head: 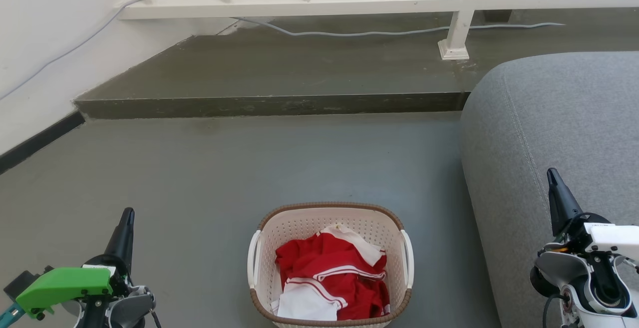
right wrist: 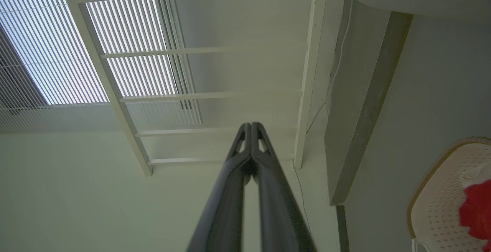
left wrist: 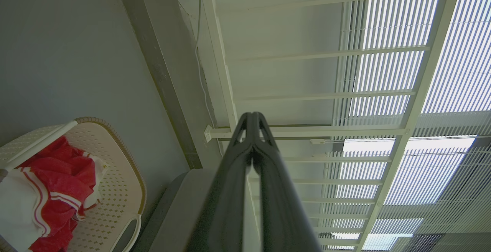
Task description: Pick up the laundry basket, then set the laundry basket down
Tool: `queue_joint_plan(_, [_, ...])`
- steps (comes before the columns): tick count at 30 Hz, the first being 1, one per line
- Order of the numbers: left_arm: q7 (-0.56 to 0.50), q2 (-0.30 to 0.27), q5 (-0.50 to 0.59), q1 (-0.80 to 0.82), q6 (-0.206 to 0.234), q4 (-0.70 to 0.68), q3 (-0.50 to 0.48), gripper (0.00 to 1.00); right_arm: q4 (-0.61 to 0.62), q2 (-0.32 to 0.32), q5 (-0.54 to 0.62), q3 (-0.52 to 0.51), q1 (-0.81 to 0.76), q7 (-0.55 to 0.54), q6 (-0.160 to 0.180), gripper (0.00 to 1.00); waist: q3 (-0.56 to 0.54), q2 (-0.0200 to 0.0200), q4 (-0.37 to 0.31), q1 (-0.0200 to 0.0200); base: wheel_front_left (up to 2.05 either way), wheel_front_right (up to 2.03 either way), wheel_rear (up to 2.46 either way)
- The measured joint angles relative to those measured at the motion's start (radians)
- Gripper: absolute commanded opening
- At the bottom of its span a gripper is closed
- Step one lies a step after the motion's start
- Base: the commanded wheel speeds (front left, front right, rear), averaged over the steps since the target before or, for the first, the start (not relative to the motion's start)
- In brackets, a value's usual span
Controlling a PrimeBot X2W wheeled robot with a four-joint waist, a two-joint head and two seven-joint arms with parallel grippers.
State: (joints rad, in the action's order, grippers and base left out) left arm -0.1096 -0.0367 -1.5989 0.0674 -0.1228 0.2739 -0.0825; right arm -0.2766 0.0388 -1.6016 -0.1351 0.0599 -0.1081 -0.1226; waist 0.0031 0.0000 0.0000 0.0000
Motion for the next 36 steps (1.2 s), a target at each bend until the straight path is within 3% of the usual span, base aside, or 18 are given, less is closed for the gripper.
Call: queue_joint_plan(36, [0.000, 0.000, 0.000, 0.000, 0.000, 0.000, 0.000, 0.00, 0.000, 0.000, 0.000, 0.000, 0.000, 0.000, 0.000, 0.00, 0.000, 0.0000, 0.000, 0.0000, 0.00, 0.00, 0.00])
